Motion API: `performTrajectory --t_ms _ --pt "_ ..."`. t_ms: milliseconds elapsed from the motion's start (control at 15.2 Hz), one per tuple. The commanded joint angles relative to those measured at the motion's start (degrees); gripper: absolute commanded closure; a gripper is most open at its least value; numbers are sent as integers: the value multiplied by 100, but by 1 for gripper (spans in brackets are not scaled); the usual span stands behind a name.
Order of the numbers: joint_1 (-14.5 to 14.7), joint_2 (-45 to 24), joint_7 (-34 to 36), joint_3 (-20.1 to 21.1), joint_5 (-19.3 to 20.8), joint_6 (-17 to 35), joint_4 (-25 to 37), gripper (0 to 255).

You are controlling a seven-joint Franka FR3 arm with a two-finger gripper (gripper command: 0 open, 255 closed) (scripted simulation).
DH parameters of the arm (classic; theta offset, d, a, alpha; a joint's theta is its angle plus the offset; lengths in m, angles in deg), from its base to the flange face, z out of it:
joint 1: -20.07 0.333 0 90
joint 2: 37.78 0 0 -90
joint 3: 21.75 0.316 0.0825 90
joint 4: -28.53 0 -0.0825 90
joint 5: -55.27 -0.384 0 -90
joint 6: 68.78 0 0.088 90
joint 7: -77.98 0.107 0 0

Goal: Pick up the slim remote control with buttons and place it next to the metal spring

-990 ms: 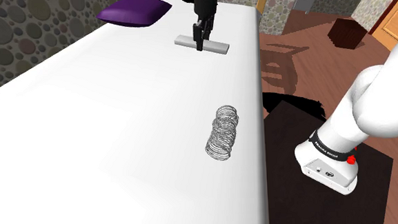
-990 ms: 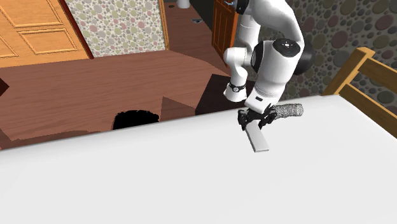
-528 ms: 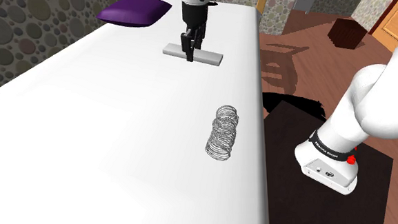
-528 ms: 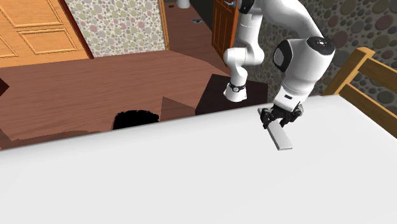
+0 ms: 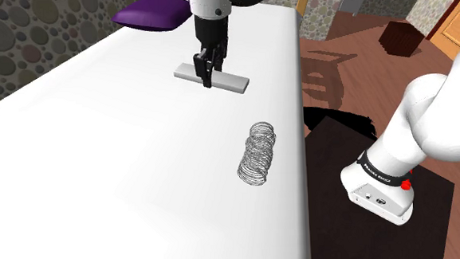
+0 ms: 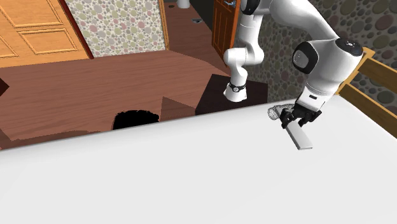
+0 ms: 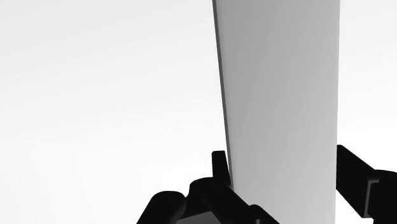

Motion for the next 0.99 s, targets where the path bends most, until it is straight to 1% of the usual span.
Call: performTrajectory --t_ms 0,924 --pt "6 -27 22 6 6 150 -121 255" --pt "13 -424 101 8 97 1184 -765 255"
